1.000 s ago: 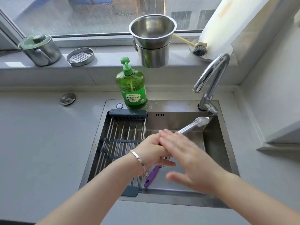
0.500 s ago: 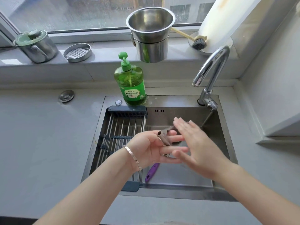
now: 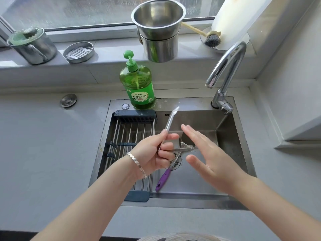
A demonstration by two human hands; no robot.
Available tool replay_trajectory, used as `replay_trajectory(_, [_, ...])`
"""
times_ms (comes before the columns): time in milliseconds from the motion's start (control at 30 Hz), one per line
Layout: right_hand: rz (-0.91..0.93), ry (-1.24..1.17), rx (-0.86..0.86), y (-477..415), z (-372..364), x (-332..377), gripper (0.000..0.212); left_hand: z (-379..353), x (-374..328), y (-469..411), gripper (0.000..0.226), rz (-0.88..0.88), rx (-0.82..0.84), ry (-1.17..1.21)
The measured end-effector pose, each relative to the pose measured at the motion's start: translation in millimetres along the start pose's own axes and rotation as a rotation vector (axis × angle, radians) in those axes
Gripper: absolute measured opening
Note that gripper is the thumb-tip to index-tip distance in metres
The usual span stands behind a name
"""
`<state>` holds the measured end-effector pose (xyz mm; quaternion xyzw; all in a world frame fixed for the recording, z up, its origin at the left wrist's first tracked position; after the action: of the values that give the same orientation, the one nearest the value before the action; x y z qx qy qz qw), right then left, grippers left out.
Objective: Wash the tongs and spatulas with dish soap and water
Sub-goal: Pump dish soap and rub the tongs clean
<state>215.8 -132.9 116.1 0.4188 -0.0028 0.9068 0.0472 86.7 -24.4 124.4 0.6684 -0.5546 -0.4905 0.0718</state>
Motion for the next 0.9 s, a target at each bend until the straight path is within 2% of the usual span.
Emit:
replay_trajectory(233, [-0.072, -0.043, 0.020, 7, -7, -7, 0.073, 3, 8, -4, 0.018, -0.028, -0.043, -0.129])
replay_trajectory(433, [-0.082, -0.036, -0.013, 7, -7, -9, 0.072, 1, 11, 1, 0.025, -0.055, -0.036, -0.168])
replay_trajectory(567, [0.018, 0.049, -0.027, -1, -6, -10, 0.077, 2, 12, 2, 0.028, -0.016, 0.016, -0.115])
replay_trajectory(700, [0.033, 0.175, -0.052, -24, 1, -16, 0.095, 4, 14, 0, 0.029, 0.004, 0.159, -0.106])
replay_trajectory(800, [0.170, 0.289, 0.068, -20, -13, -1, 0.103, 5, 12, 0, 0.031, -0.006, 0.284, -0.124])
replay_trajectory(900, [0.288, 0.313, 0.211, -2, -20, 13, 0.097, 9, 12, 4, 0.040, -0.031, 0.403, -0.166])
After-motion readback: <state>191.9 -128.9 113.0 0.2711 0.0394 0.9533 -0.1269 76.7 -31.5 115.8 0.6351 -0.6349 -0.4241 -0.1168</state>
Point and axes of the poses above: each hand's wrist, its own y-axis away from the middle knuckle, its own z-axis out of the back of the hand, x = y × z, the point moved 1 cm from there along -y, towards the middle knuckle, and after that the axes turned 5 degrees about -z, right-handed, at the moved point
